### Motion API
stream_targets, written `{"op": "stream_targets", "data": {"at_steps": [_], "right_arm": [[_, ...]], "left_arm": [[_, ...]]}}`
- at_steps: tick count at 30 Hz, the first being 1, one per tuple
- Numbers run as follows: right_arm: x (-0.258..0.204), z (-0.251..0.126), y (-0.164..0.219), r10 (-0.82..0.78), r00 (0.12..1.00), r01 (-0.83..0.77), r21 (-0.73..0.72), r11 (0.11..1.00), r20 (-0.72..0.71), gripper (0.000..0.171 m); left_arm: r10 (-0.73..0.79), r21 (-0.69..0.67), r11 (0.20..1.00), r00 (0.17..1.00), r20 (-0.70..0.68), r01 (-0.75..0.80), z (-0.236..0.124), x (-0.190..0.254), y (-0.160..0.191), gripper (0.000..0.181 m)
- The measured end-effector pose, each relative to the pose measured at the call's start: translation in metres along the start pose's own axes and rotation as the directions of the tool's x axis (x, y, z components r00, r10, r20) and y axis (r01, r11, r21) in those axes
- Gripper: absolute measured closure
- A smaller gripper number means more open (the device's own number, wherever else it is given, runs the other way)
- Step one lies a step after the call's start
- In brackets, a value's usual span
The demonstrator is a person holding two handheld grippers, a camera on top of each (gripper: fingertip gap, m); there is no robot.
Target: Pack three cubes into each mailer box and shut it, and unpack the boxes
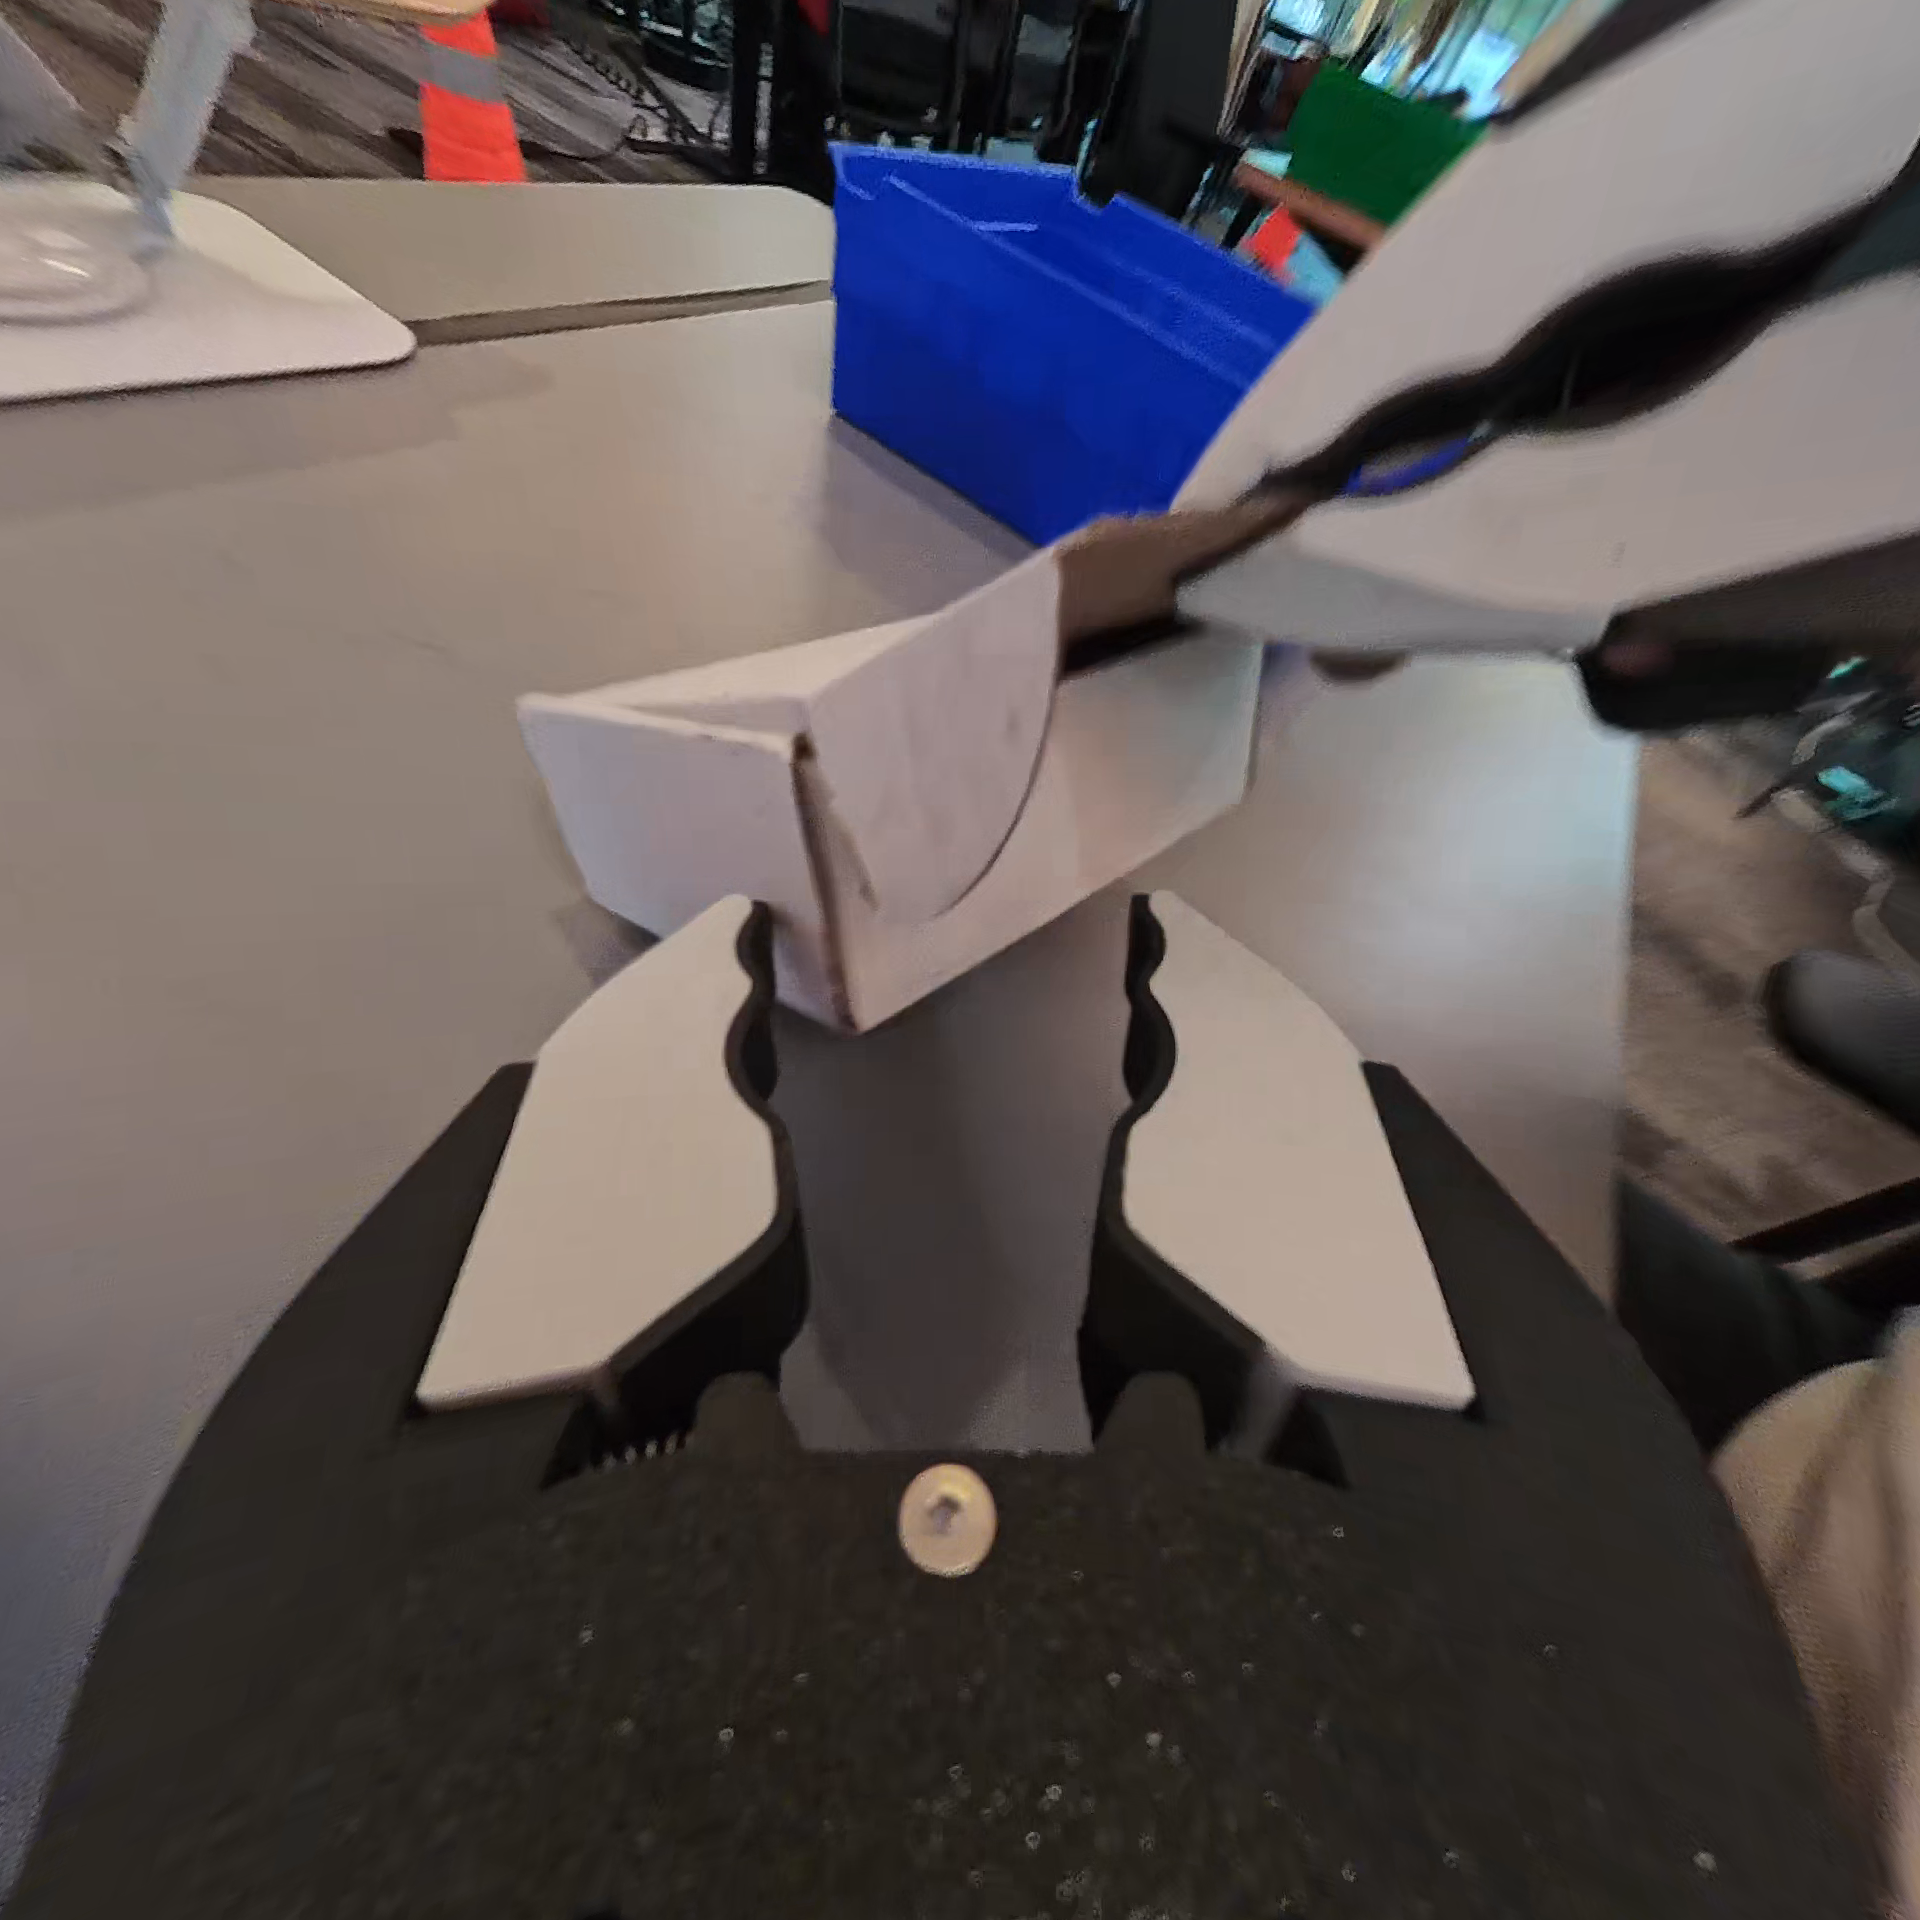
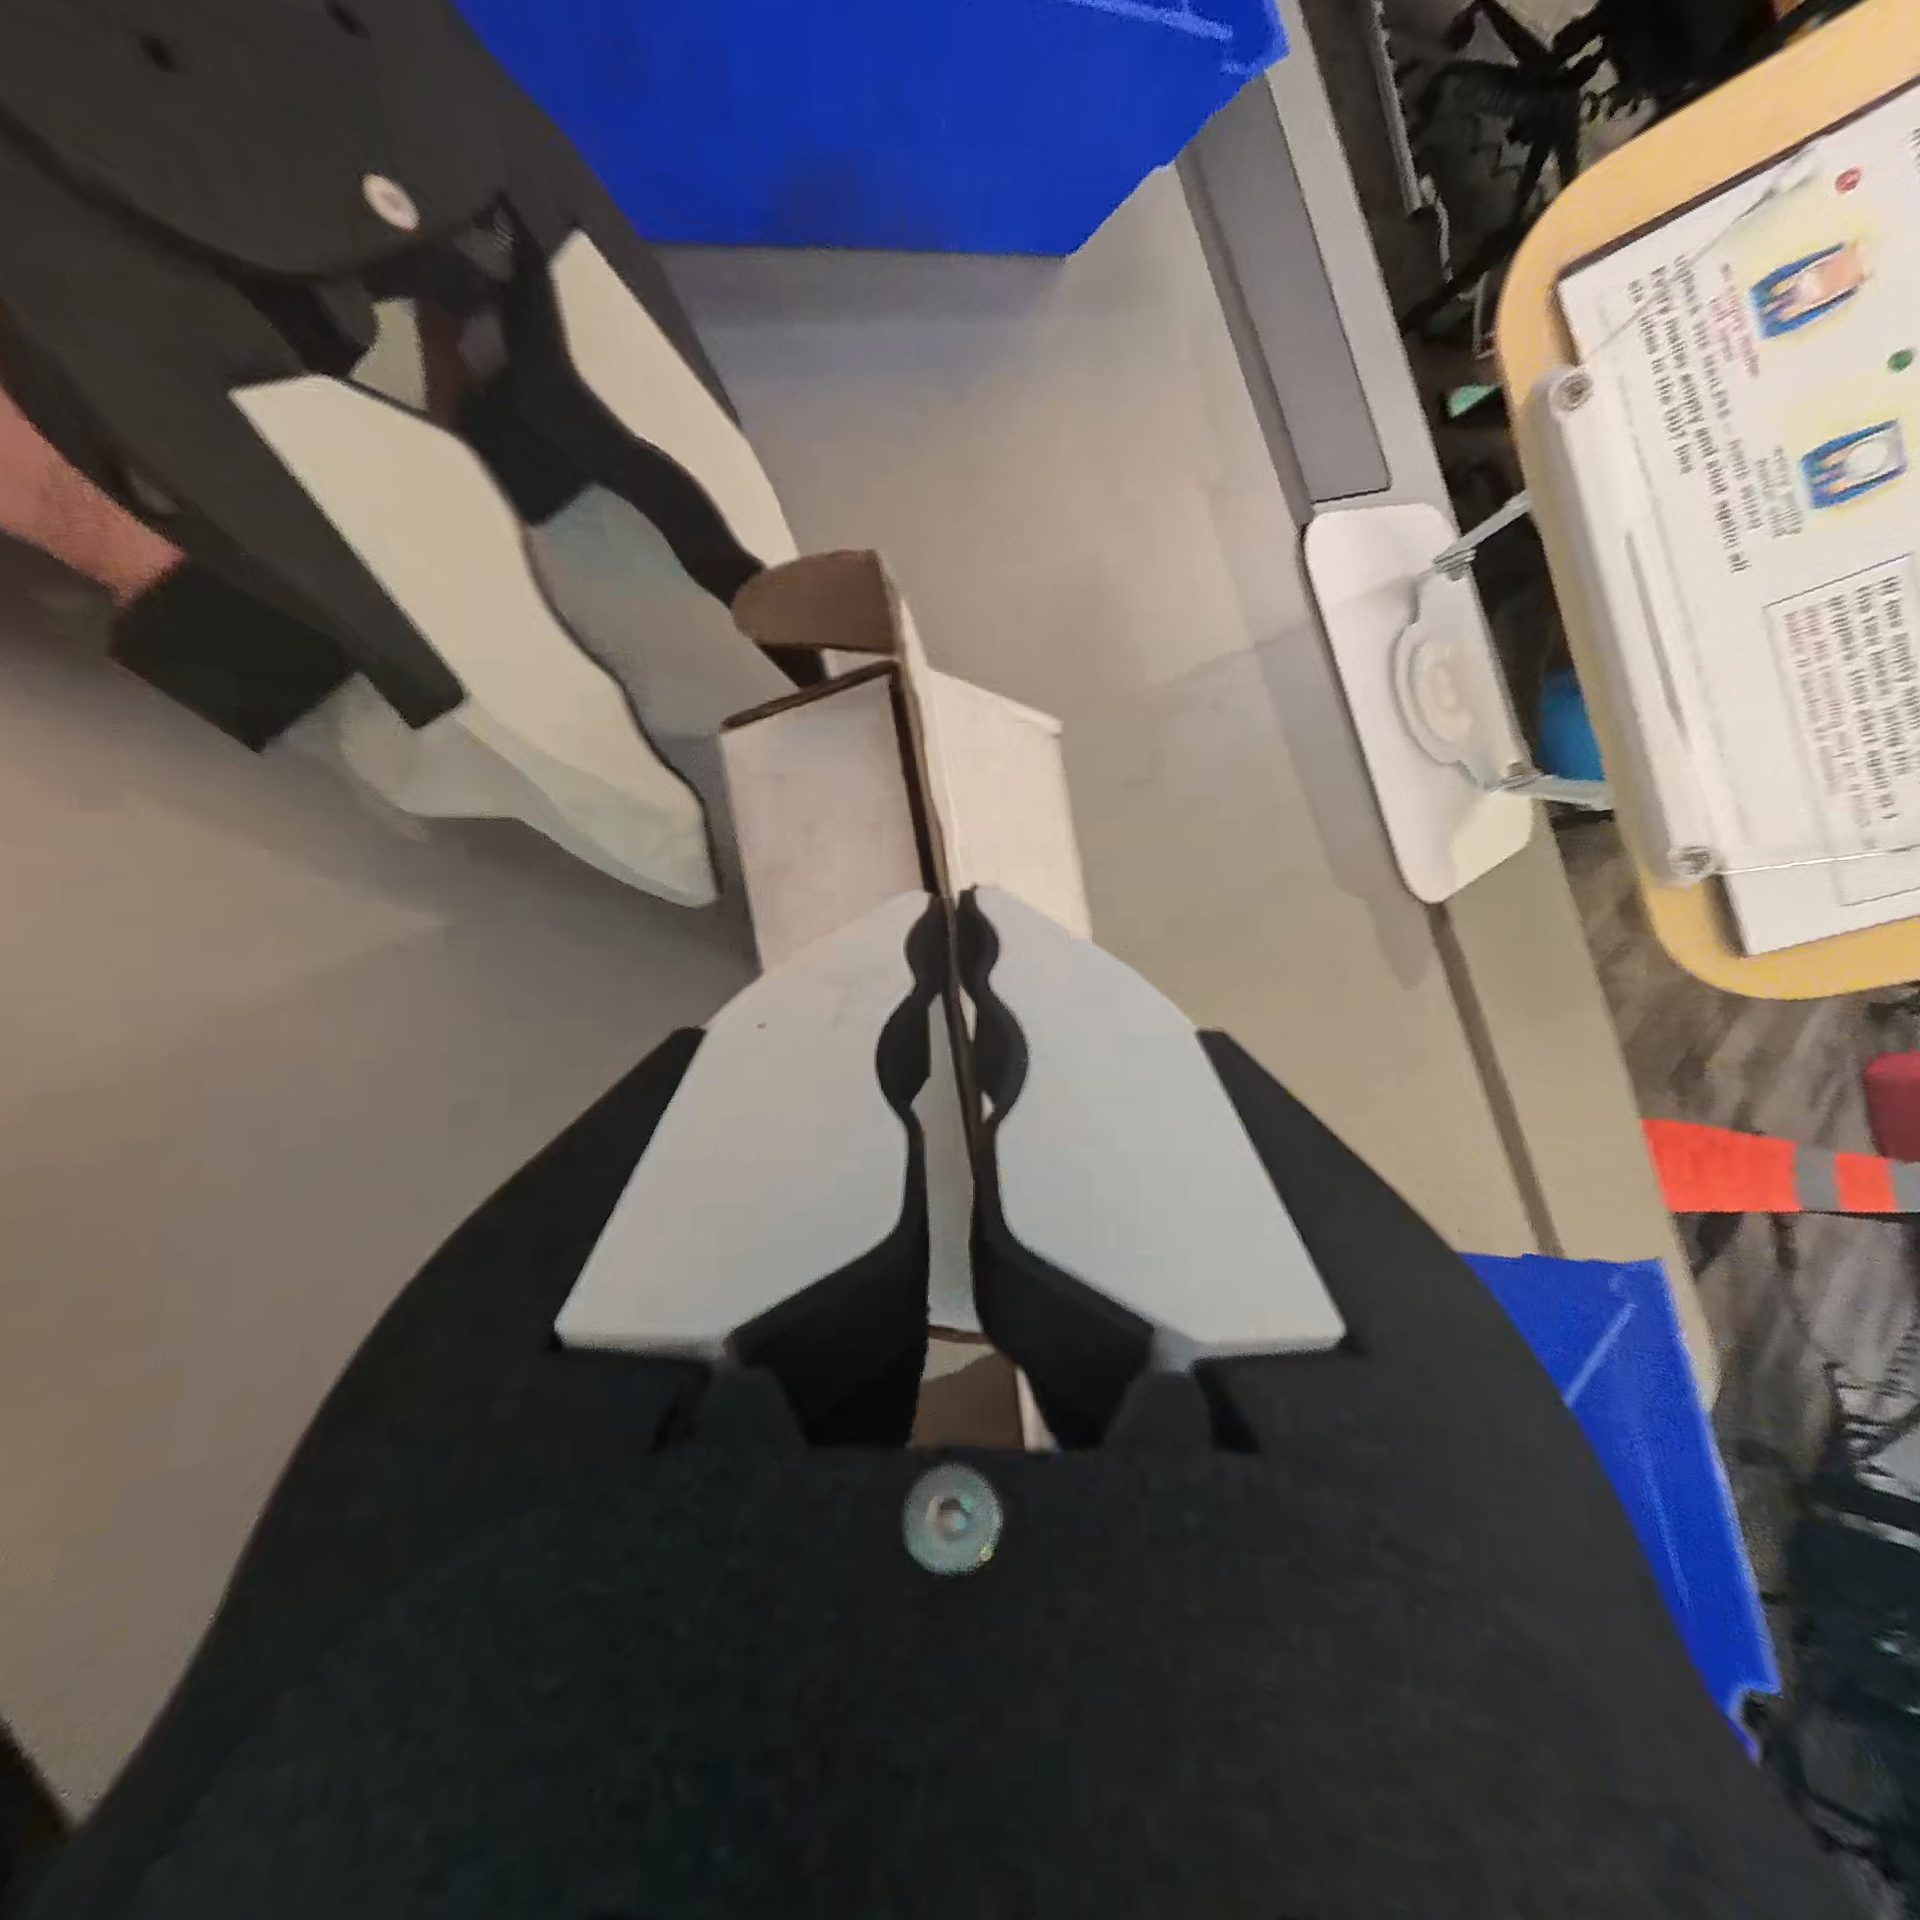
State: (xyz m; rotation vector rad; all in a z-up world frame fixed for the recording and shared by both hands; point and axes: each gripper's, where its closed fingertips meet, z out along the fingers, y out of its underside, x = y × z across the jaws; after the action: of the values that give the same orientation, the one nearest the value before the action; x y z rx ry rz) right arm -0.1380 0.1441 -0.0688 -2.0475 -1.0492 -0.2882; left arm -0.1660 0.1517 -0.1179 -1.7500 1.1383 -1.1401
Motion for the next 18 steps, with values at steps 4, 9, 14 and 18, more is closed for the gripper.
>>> {"op": "stream_targets", "data": {"at_steps": [4, 9, 14, 18], "right_arm": [[-0.013, -0.003, -0.006, -0.012, 0.999, 0.011, 0.014, 1.000, 0.041, 0.169], [0.004, -0.015, -0.007, 0.046, 0.995, -0.049, 0.030, 0.998, 0.094, 0.169], [0.028, -0.022, 0.000, 0.062, 0.995, -0.063, 0.003, 0.998, 0.077, 0.169], [0.030, -0.022, 0.001, 0.066, 0.993, -0.066, 0.003, 0.998, 0.094, 0.169]], "left_arm": [[-0.026, -0.110, 0.993, 0.996, 0.087, 0.036, 0.006, -0.020, 0.019, 0.142], [-0.034, -0.275, 0.960, 0.996, 0.085, 0.057, 0.017, -0.022, 0.048, 0.155], [0.099, -0.182, 0.980, 0.989, 0.114, -0.077, 0.006, -0.019, 0.024, 0.159], [0.198, -0.109, 0.977, 0.972, 0.127, -0.184, 0.005, -0.013, 0.000, 0.160]]}}
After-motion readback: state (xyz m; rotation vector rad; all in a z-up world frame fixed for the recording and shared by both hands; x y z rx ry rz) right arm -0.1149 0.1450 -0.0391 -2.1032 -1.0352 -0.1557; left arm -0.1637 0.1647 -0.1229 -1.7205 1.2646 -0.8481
